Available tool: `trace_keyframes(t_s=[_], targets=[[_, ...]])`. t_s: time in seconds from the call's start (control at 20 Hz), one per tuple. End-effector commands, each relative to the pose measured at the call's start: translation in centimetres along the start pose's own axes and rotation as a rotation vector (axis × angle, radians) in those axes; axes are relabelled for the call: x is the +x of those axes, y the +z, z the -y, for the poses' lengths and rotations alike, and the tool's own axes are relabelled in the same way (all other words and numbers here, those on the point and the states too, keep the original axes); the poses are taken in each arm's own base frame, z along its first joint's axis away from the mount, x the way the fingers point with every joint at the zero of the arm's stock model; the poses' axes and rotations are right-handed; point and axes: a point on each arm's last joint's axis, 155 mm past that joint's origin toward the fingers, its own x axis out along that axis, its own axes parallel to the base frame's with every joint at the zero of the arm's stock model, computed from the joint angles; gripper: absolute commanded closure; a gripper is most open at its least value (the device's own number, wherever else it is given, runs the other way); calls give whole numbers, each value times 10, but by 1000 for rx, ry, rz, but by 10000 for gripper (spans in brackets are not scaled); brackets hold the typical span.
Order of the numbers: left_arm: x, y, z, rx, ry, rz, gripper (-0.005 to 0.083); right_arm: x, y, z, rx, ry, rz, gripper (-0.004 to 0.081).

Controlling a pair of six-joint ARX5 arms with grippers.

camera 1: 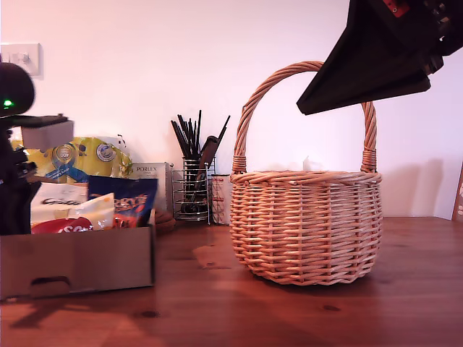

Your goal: Move the bags of Easter eggs from the cardboard box on the left into the woven basket on the right side.

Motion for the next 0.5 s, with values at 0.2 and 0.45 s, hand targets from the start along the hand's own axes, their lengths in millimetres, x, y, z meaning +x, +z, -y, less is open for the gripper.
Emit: trace_keyframes(t_s=[0.2, 0.45], targets=[[26, -21, 71, -16, -224, -98, 796, -1, 5, -1, -9, 1, 9, 782], [-1, -7, 35, -22, -41, -52, 796, -1, 5, -1, -10, 1, 10, 782]])
